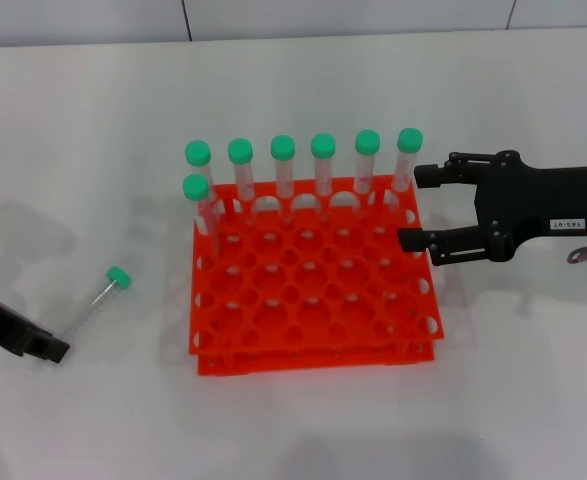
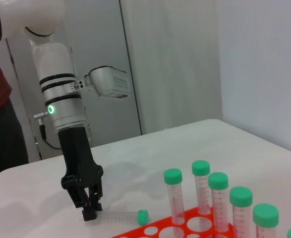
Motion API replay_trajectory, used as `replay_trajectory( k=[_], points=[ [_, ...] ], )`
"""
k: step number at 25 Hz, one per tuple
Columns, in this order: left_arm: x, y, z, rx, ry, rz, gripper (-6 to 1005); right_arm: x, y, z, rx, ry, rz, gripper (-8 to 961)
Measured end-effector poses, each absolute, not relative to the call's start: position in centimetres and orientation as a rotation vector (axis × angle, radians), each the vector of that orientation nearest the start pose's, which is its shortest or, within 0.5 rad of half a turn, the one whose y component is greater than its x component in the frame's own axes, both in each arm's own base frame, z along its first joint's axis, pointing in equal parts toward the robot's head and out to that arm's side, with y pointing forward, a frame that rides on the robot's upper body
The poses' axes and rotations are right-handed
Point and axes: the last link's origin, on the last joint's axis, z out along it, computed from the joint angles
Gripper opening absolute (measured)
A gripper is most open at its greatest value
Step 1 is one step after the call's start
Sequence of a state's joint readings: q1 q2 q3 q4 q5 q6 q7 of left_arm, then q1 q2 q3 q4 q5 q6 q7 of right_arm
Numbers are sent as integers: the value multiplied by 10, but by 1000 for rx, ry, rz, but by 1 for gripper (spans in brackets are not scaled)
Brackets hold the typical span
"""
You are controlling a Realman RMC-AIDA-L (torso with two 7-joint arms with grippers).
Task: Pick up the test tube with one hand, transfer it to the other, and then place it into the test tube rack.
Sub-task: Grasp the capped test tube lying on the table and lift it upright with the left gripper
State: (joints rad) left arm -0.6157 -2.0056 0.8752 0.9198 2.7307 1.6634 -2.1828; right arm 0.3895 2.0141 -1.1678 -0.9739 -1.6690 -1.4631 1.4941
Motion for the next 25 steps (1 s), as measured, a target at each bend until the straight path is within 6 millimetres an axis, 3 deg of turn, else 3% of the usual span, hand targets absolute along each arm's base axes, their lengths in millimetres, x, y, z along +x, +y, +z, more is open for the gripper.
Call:
replay_trajectory(
  k=[13, 25],
  points=[
    [-301, 335, 44, -2585, -1331, 507, 198, 219, 329, 17, -2798, 343, 658, 774],
    [-292, 350, 66, -2547, -1277, 332, 200, 219, 330, 17, -2792, 347, 660, 771]
  ],
)
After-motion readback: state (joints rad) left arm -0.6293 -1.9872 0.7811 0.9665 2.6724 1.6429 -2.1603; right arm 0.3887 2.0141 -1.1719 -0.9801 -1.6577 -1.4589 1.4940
